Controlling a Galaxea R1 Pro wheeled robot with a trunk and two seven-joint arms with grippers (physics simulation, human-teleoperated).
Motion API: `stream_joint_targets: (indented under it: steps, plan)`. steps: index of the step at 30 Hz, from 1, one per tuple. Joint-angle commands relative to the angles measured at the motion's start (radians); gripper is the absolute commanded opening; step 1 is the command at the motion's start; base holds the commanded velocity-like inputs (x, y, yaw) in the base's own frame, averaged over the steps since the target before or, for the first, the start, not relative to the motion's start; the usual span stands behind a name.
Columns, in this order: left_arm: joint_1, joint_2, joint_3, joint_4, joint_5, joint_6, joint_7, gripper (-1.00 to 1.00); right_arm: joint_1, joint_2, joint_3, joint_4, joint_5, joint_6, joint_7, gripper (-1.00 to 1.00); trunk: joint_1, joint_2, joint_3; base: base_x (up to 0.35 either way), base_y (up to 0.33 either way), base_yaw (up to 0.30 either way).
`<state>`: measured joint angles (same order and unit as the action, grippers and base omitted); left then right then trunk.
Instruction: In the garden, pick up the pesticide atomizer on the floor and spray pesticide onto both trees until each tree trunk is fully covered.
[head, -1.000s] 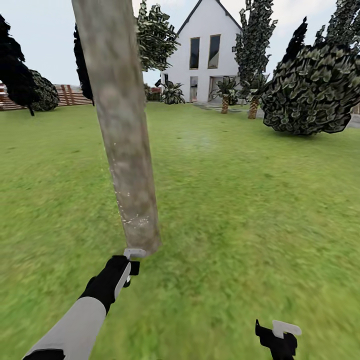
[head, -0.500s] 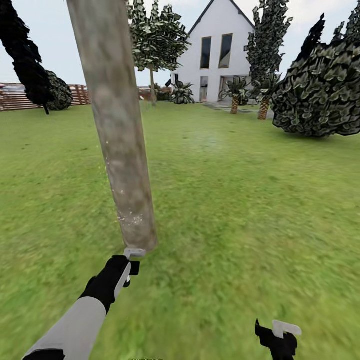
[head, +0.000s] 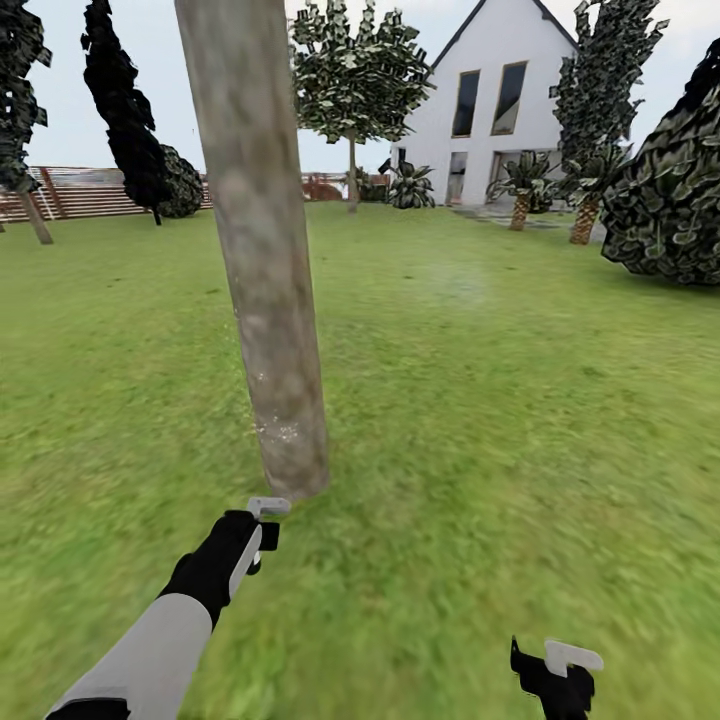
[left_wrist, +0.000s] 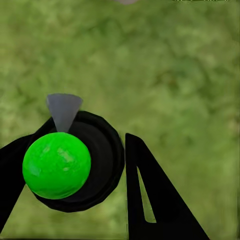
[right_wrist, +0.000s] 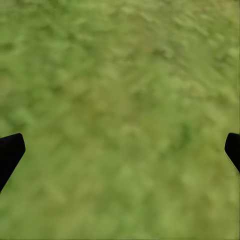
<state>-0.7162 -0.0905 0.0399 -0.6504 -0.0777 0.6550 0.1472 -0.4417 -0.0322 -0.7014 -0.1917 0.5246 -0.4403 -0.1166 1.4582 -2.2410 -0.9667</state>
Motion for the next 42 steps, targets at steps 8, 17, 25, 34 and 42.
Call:
stream_joint_targets:
  steps: [8,17,25,34,42]
  plan:
    - [0.0,0.0,0.0,0.0,-0.001,0.0,0.0,-1.0,0.0,0.0,0.0,0.0,0.0,0.0,0.0,1.0,0.0,0.0,0.0,0.091,-0.276,0.042]
    - [0.0,0.004,0.0,-0.001,-0.001,0.0,0.0,-1.0,0.0,0.0,0.0,0.0,0.0,0.0,0.0,1.0,0.0,0.0,0.0,0.092,-0.275,0.172]
    - [0.0,0.004,0.0,-0.002,-0.001,0.0,0.0,-1.0,0.0,0.0,0.0,0.0,0.0,0.0,0.0,1.0,0.0,0.0,0.0,0.073,-0.275,0.276]
    - [0.0,0.002,0.0,-0.001,-0.001,0.0,0.0,-1.0,0.0,0.0,0.0,0.0,0.0,0.0,0.0,1.0,0.0,0.0,0.0,0.002,-0.277,0.276]
    - [0.0,0.002,0.0,0.0,0.0,-0.001,-0.001,-1.0,0.0,0.0,0.0,-0.001,0.0,0.0,0.0,1.0,0.0,0.0,0.0,0.019,-0.275,0.27]
